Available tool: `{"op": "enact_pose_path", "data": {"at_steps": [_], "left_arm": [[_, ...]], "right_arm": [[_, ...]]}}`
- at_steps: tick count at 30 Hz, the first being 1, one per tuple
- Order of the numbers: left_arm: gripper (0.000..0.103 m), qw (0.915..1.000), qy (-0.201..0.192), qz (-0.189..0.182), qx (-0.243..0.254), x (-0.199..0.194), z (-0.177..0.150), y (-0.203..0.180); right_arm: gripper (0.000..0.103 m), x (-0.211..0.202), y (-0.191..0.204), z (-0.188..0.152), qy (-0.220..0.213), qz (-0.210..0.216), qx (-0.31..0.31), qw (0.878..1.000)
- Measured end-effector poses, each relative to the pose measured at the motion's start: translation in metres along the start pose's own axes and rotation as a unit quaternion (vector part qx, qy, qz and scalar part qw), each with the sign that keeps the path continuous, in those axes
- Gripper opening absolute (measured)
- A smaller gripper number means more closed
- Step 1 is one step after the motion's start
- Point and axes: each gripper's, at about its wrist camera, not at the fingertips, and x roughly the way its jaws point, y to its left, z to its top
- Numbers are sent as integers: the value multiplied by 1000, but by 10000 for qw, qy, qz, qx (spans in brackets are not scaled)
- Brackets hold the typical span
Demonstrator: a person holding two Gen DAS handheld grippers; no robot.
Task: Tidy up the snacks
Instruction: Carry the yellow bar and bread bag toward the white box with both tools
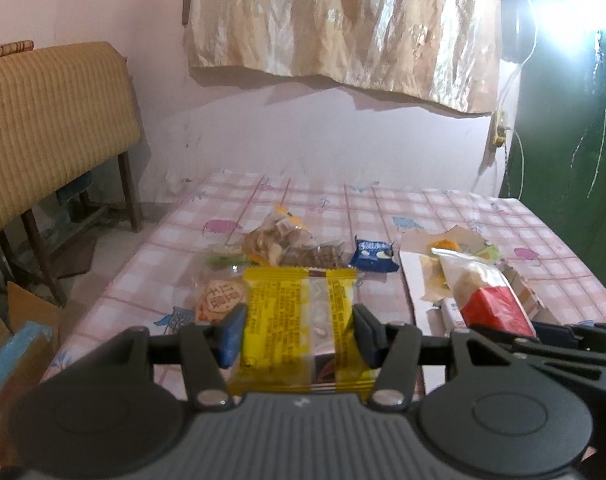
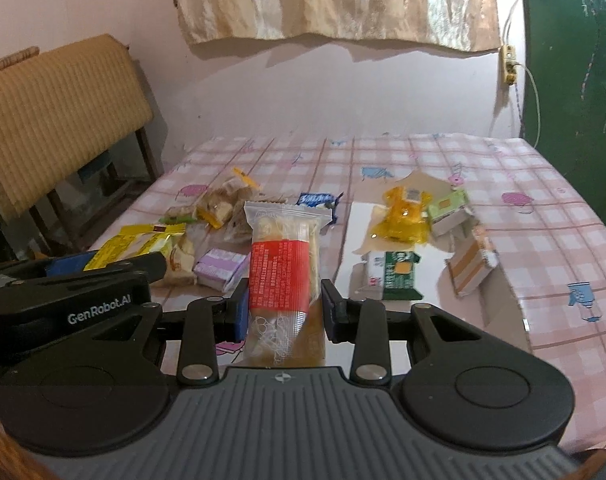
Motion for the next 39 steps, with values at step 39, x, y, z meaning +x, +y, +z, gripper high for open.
{"op": "enact_pose_path", "data": {"at_steps": [39], "left_arm": [[55, 9984, -77, -483, 289, -19, 7, -47]], "right_arm": [[43, -64, -24, -1, -453, -467, 170, 9977]]}}
